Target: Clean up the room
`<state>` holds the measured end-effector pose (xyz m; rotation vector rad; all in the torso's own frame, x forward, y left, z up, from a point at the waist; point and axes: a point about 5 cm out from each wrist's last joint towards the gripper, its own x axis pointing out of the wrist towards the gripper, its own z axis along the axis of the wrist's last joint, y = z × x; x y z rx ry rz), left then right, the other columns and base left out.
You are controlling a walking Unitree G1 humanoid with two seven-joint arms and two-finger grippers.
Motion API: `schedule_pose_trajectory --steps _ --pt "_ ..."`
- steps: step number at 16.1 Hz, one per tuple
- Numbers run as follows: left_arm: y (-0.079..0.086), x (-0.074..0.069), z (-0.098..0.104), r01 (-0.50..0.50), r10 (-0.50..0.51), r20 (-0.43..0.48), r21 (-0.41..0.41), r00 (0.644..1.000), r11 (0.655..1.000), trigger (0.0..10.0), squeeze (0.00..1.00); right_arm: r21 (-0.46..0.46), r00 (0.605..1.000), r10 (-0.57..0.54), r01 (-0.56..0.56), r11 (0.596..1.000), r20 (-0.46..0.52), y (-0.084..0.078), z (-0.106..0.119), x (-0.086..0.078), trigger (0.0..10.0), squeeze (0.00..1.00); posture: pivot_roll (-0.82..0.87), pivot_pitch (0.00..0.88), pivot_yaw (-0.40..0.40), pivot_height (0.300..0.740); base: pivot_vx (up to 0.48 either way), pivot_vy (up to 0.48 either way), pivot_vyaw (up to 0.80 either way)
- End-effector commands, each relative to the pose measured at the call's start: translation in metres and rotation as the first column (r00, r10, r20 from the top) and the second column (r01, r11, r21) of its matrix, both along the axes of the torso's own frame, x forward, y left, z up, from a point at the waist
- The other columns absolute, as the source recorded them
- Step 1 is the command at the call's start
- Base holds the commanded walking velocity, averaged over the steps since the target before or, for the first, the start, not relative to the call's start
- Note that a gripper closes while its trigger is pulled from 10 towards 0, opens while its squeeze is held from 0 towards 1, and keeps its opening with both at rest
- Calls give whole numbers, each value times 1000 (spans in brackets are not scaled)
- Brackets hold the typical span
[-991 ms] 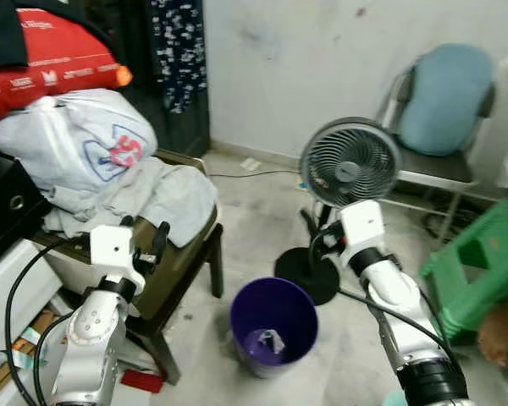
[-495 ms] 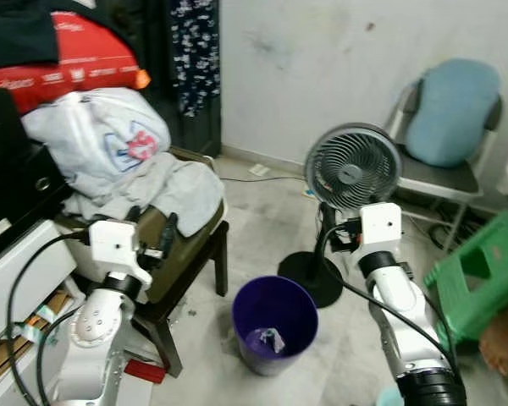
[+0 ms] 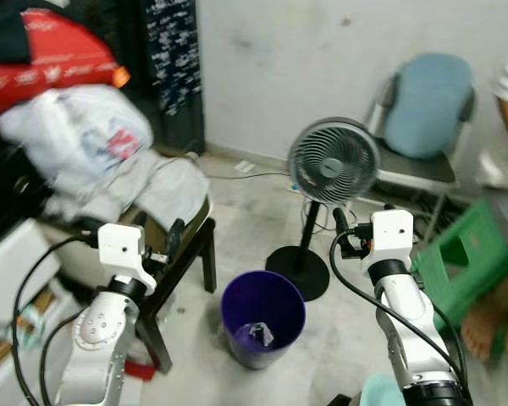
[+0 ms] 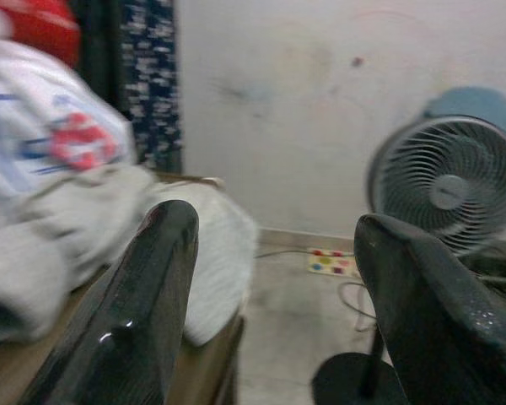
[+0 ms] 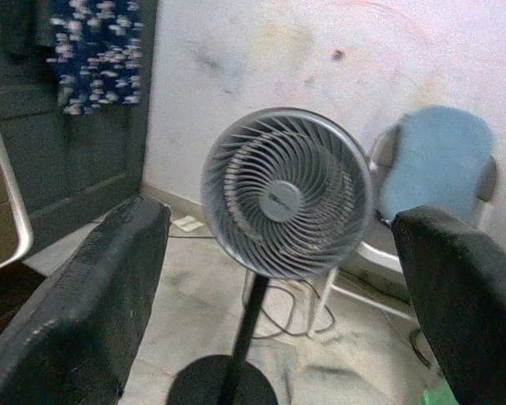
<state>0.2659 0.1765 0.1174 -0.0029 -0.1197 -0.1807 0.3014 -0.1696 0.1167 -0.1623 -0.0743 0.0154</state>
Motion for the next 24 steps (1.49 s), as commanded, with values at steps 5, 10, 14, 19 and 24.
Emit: schedule_pose_trajectory --steps 5,10,14,19,24 --pt "-4 -12 1 16 -16 -25 -9 1000 1000 10000 0 8 1000 24 -24 1000 -8 4 6 -4 10000 0 -132 89 -63 740 0 0 800" --pt "-8 -17 5 39 -40 -36 -6 999 999 10000 0 29 1000 18 -17 999 -11 3 8 -8 10000 0 -134 118 -54 740 0 0 320" --pt "-9 -16 8 60 -60 -38 -1 997 998 10000 0 22 1000 15 -14 1000 -11 5 8 -9 10000 0 -133 120 -46 740 0 0 0" --pt "-12 -14 9 81 -80 -41 1 996 997 10000 0 17 1000 19 -18 1000 -10 7 9 -7 10000 0 -128 120 -48 740 0 0 480" --pt "-14 -14 9 96 -96 -47 -7 994 995 10000 0 11 1000 21 -21 1000 -13 7 10 -5 10000 0 -132 122 -57 740 0 0 0"
